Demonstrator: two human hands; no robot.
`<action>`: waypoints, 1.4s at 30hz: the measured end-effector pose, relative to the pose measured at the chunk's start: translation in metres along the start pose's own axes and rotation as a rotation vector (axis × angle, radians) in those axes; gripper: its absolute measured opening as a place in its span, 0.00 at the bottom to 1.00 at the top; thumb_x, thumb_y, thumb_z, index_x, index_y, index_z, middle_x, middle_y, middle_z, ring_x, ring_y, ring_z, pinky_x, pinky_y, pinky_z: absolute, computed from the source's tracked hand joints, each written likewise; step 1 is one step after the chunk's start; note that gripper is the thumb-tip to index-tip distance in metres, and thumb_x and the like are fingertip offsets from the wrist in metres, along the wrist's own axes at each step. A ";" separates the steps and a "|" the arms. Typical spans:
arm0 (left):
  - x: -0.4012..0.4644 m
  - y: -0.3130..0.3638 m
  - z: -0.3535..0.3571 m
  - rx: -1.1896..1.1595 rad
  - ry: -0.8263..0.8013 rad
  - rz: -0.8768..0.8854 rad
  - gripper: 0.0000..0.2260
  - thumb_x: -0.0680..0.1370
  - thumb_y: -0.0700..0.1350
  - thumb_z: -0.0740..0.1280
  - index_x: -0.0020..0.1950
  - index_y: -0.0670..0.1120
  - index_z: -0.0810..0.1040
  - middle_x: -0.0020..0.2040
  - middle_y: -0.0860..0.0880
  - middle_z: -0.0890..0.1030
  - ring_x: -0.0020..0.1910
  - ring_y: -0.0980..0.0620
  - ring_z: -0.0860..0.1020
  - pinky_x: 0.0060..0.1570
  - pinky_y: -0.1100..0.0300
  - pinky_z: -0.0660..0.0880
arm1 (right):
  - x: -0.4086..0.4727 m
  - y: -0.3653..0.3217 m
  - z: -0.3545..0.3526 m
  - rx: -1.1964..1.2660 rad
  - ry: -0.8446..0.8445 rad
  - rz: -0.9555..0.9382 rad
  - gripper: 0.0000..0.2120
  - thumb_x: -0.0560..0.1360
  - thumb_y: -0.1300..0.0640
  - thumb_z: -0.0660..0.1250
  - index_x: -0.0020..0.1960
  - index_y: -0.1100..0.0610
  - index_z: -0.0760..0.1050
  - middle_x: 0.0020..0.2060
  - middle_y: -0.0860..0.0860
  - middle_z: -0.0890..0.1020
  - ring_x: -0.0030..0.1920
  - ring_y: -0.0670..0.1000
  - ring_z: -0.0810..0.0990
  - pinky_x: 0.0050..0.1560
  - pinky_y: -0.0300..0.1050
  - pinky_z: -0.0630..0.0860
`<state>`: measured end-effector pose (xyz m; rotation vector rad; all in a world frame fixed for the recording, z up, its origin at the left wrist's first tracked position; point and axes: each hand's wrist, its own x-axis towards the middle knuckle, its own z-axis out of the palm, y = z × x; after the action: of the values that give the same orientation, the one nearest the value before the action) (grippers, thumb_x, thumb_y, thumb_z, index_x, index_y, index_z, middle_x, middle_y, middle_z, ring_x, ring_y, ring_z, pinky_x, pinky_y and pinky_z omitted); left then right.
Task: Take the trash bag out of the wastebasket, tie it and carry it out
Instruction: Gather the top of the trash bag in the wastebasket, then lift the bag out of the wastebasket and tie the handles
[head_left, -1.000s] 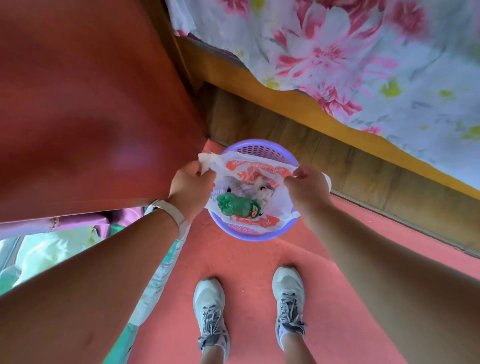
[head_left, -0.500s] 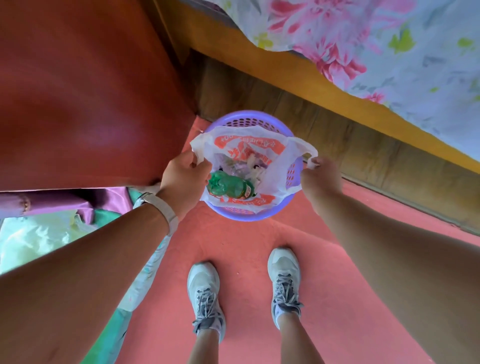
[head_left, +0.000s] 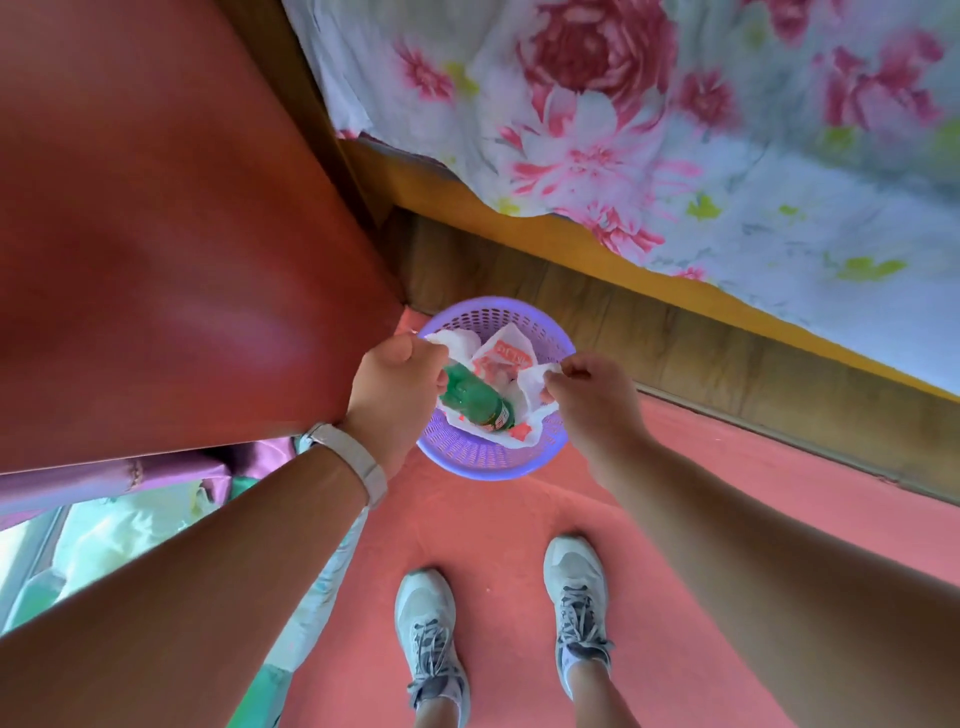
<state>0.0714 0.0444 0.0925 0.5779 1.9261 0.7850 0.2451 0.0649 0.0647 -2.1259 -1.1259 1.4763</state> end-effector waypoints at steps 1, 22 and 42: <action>-0.004 0.007 -0.003 -0.003 0.008 0.013 0.07 0.74 0.40 0.63 0.39 0.38 0.77 0.33 0.45 0.77 0.34 0.50 0.72 0.25 0.69 0.67 | -0.005 -0.006 -0.003 0.001 0.006 -0.020 0.06 0.72 0.63 0.63 0.41 0.67 0.76 0.36 0.63 0.82 0.24 0.46 0.68 0.25 0.38 0.62; -0.131 0.144 -0.086 0.010 0.058 0.125 0.08 0.76 0.42 0.63 0.36 0.44 0.76 0.35 0.48 0.80 0.33 0.53 0.73 0.31 0.68 0.70 | -0.137 -0.136 -0.127 0.084 0.089 -0.194 0.10 0.73 0.62 0.68 0.35 0.52 0.74 0.35 0.52 0.86 0.39 0.56 0.82 0.35 0.46 0.71; -0.300 0.313 -0.158 0.055 -0.093 0.457 0.07 0.77 0.42 0.65 0.42 0.41 0.80 0.37 0.49 0.83 0.36 0.58 0.78 0.36 0.72 0.70 | -0.330 -0.255 -0.243 0.006 0.107 -0.543 0.07 0.74 0.62 0.69 0.38 0.57 0.74 0.31 0.55 0.77 0.33 0.51 0.72 0.37 0.47 0.67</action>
<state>0.0844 0.0113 0.5533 1.0933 1.7544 0.9706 0.3030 0.0215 0.5419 -1.6777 -1.4979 1.0968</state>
